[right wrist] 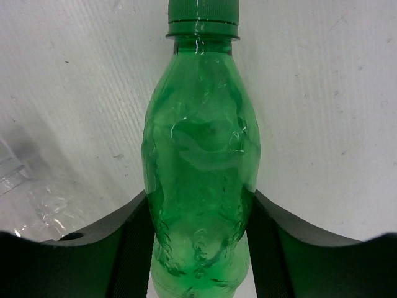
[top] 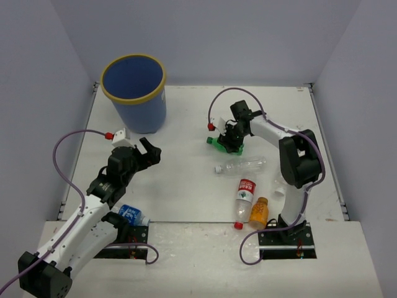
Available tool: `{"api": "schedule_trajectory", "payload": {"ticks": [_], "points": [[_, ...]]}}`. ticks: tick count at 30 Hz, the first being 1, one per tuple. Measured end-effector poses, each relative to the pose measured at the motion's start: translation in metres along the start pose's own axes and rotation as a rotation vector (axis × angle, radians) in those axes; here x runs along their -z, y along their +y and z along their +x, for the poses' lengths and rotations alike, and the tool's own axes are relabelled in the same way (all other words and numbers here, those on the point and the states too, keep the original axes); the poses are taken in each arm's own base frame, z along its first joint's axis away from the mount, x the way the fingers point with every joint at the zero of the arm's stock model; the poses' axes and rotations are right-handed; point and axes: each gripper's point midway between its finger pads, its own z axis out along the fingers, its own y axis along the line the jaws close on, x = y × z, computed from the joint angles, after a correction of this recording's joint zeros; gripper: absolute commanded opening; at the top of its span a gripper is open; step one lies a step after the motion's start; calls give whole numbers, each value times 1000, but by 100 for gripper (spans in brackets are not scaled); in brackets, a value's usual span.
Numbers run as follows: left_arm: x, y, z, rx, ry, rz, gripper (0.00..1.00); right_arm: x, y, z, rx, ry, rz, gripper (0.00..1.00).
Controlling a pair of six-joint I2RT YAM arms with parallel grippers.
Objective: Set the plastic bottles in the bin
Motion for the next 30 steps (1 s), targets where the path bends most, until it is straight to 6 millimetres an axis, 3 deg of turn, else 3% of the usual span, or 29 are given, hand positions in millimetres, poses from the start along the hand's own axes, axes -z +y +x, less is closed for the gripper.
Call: {"api": "schedule_trajectory", "payload": {"ticks": [5, 7, 12, 14, 19, 24, 26, 30], "points": [[-1, -17, 5, -19, 34, 94, 100, 25, 1, -25, 12, -118, 53, 25], [-2, -30, 7, -24, 45, 165, 100, 46, 6, -43, -8, -226, 99, 20], [-3, -71, 9, -40, 76, 365, 100, 117, 35, -100, -62, -588, 179, 19], [-3, -86, 12, -48, 90, 433, 100, 131, 51, -118, -75, -687, 168, 17], [5, -130, 10, -76, 114, 606, 100, 120, 99, -131, -207, -765, 15, 17], [27, -179, 12, -117, 105, 782, 100, 109, 119, -129, -327, -752, -70, 16], [29, -190, 15, -130, 103, 796, 100, 110, 126, -136, -329, -768, -90, 17], [12, -200, 23, -154, 111, 749, 95, 113, 152, -146, -295, -801, -156, 17]]}}
